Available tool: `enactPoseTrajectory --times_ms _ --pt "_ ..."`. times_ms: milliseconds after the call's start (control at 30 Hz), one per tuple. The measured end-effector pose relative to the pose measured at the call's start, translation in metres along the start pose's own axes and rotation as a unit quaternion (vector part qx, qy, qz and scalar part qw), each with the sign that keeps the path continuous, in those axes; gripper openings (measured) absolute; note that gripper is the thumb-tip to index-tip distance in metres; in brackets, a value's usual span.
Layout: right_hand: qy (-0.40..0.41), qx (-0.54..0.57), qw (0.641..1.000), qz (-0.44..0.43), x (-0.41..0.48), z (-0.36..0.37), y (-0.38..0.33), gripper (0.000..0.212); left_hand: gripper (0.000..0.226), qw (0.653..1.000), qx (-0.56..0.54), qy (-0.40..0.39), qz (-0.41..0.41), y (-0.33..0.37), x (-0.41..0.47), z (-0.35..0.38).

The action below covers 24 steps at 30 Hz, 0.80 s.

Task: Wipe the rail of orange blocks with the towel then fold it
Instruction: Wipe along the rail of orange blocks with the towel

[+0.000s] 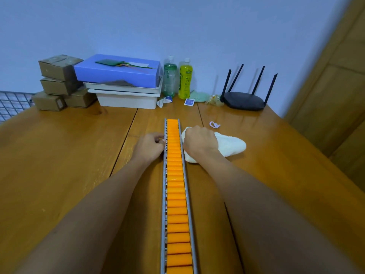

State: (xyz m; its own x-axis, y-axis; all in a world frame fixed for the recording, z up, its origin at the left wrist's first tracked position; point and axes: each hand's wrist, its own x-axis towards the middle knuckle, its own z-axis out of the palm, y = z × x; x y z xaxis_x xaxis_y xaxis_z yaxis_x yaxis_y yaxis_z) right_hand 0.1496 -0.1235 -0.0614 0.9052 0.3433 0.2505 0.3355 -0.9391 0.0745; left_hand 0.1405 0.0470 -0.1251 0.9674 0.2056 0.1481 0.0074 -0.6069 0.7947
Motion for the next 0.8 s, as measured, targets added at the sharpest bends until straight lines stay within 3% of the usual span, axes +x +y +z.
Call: enactPoseTrajectory --times_ms 167,333,433,500,800 --pt "0.047 -0.007 0.998 0.030 -0.016 -0.018 0.014 0.020 0.037 1.000 0.001 -0.008 -0.006 0.001 -0.001 -0.001" --pt "0.100 0.010 0.995 0.016 -0.024 -0.050 -0.023 0.020 0.035 1.000 -0.001 0.001 -0.007 0.008 -0.008 -0.005" --pt "0.074 0.023 0.997 -0.016 -0.038 -0.045 -0.054 0.017 0.028 1.000 0.009 -0.005 -0.001 0.009 -0.011 -0.008" --pt "0.054 0.022 0.998 -0.028 -0.047 -0.031 -0.064 0.019 0.039 1.000 0.008 -0.007 0.006 0.011 -0.014 -0.010" --pt "0.065 0.070 0.995 0.001 -0.055 -0.011 -0.058 0.019 0.037 1.000 0.012 0.013 0.026 0.013 -0.016 -0.008"
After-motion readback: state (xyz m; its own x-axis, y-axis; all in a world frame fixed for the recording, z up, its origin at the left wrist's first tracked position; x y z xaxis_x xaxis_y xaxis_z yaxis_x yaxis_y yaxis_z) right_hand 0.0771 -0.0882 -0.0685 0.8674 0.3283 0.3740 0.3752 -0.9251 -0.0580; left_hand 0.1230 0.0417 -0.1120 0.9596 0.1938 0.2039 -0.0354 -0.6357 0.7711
